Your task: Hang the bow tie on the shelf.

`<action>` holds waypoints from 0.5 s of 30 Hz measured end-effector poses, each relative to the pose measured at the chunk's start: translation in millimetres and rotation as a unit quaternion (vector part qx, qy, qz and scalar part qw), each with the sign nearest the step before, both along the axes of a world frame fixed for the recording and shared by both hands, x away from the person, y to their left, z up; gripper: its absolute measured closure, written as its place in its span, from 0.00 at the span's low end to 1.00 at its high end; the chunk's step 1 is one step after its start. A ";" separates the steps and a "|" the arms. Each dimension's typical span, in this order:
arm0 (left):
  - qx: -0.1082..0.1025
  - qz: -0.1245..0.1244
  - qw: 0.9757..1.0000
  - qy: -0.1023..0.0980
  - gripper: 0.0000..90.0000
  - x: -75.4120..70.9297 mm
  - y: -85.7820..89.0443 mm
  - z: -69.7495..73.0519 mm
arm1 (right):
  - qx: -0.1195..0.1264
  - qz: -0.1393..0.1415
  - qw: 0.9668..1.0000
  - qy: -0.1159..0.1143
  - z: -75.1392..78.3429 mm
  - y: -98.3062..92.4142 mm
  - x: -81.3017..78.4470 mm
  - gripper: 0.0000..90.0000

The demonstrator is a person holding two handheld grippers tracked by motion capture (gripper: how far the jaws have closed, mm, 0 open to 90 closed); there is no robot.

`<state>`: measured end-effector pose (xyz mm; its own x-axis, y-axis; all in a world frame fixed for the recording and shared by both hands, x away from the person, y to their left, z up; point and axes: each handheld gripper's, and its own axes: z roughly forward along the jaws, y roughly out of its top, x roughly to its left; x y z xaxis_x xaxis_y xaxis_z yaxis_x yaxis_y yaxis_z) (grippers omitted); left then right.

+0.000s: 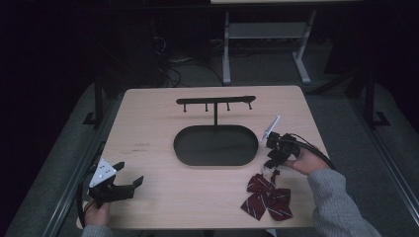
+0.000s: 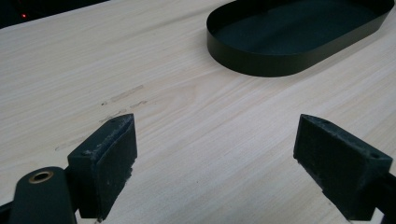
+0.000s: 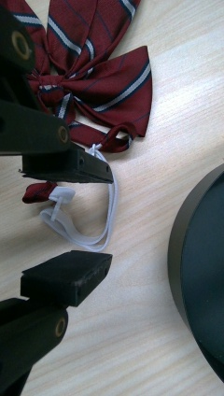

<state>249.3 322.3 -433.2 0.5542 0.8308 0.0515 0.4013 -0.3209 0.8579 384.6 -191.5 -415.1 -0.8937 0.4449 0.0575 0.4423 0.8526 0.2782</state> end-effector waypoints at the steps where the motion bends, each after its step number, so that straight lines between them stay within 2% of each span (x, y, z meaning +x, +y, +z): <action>1: -0.001 0.000 1.000 0.000 0.15 0.0 0.0 0.0 | -0.002 0.000 1.000 0.001 -0.5 0.2 0.1 0.60; 9: 0.001 -0.002 1.000 -0.002 0.15 0.0 -0.4 0.0 | -0.020 -0.010 1.000 -0.005 -4.2 -0.1 2.8 0.64; 15: 0.000 0.000 1.000 0.000 0.15 -0.1 0.0 0.1 | -0.032 -0.010 0.999 0.000 -9.6 1.8 5.6 0.67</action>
